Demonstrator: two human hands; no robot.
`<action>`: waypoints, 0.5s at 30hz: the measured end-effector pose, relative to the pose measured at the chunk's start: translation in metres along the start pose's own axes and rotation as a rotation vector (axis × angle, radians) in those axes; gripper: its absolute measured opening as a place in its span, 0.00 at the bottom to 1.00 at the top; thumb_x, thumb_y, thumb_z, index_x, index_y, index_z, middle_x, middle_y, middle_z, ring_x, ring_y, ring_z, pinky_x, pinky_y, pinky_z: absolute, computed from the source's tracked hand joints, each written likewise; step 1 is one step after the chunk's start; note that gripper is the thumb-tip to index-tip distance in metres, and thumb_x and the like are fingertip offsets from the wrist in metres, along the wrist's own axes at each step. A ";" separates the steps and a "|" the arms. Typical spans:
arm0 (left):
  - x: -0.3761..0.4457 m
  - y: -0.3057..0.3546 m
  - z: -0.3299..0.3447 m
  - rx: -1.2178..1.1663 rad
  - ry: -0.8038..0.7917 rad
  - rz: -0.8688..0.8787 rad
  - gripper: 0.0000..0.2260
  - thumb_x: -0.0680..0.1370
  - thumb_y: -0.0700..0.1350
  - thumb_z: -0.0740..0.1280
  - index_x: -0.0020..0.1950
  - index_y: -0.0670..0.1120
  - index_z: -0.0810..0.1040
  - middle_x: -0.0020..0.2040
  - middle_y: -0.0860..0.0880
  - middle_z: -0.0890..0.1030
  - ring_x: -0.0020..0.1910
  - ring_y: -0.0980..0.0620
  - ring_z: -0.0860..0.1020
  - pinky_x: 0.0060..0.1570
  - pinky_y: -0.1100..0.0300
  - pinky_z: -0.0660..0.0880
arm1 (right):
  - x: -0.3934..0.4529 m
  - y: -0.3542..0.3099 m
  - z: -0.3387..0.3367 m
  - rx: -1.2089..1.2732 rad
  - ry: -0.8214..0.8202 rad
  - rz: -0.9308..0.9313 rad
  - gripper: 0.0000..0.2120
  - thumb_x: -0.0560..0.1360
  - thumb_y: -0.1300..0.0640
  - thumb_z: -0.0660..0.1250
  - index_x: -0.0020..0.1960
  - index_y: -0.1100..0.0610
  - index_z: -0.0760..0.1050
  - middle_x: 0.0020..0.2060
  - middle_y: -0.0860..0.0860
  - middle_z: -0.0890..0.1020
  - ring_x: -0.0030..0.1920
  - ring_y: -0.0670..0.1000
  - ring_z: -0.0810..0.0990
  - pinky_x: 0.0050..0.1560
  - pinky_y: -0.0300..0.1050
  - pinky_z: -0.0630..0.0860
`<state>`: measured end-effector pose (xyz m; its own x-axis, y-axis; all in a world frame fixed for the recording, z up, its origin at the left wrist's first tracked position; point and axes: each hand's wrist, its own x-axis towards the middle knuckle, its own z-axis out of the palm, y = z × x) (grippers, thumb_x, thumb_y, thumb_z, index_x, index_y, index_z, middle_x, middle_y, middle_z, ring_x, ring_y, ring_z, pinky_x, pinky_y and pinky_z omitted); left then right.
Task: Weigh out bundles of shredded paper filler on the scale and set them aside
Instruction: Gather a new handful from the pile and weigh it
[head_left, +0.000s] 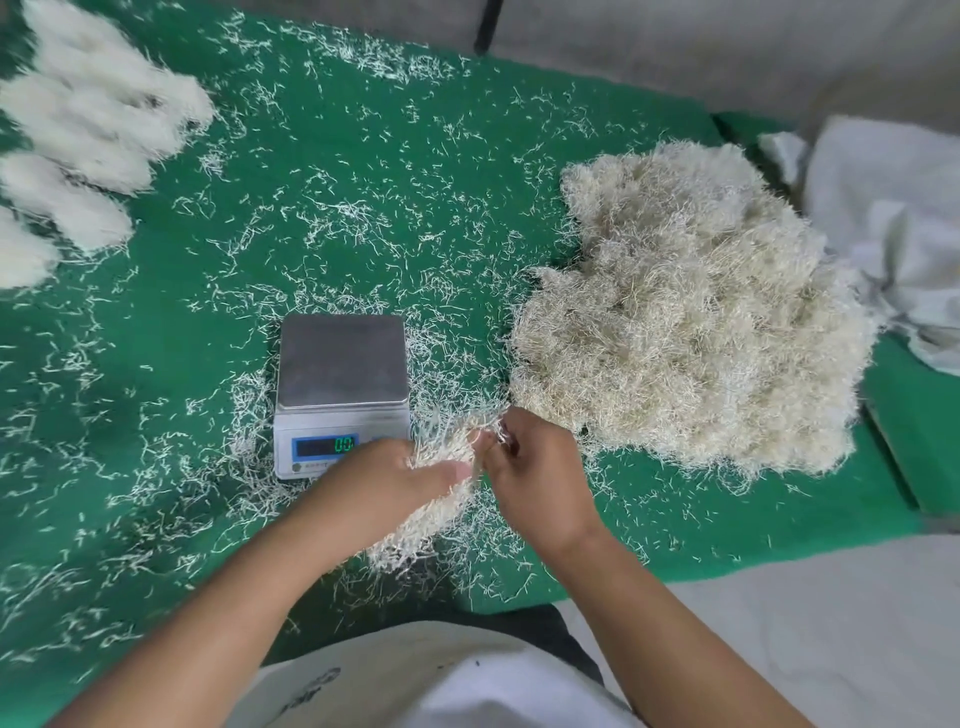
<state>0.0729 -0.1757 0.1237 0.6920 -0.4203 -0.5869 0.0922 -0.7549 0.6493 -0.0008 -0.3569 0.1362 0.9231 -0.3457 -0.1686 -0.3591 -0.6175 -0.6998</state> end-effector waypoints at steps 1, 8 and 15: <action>0.000 0.001 0.000 0.015 0.008 -0.001 0.52 0.67 0.81 0.62 0.80 0.47 0.65 0.79 0.49 0.69 0.72 0.49 0.73 0.56 0.57 0.69 | 0.003 0.001 -0.002 -0.079 0.020 -0.039 0.15 0.82 0.57 0.70 0.39 0.58 0.71 0.28 0.51 0.73 0.27 0.46 0.64 0.26 0.40 0.61; -0.001 0.015 -0.008 0.138 0.091 0.010 0.29 0.68 0.82 0.58 0.47 0.57 0.73 0.43 0.59 0.71 0.37 0.60 0.69 0.37 0.60 0.65 | 0.024 0.005 -0.012 -0.257 0.149 -0.161 0.22 0.81 0.59 0.71 0.36 0.47 0.62 0.28 0.42 0.70 0.26 0.41 0.65 0.25 0.36 0.62; -0.009 0.017 -0.023 0.086 0.081 -0.007 0.39 0.71 0.78 0.63 0.71 0.52 0.76 0.60 0.56 0.79 0.49 0.59 0.74 0.46 0.60 0.69 | 0.048 0.016 -0.017 -0.276 0.255 -0.166 0.19 0.81 0.62 0.67 0.38 0.45 0.66 0.30 0.43 0.75 0.29 0.40 0.74 0.26 0.34 0.72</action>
<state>0.0847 -0.1735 0.1509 0.7471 -0.3753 -0.5486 0.0384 -0.7996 0.5993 0.0353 -0.3959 0.1287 0.9203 -0.3679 0.1333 -0.2633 -0.8343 -0.4844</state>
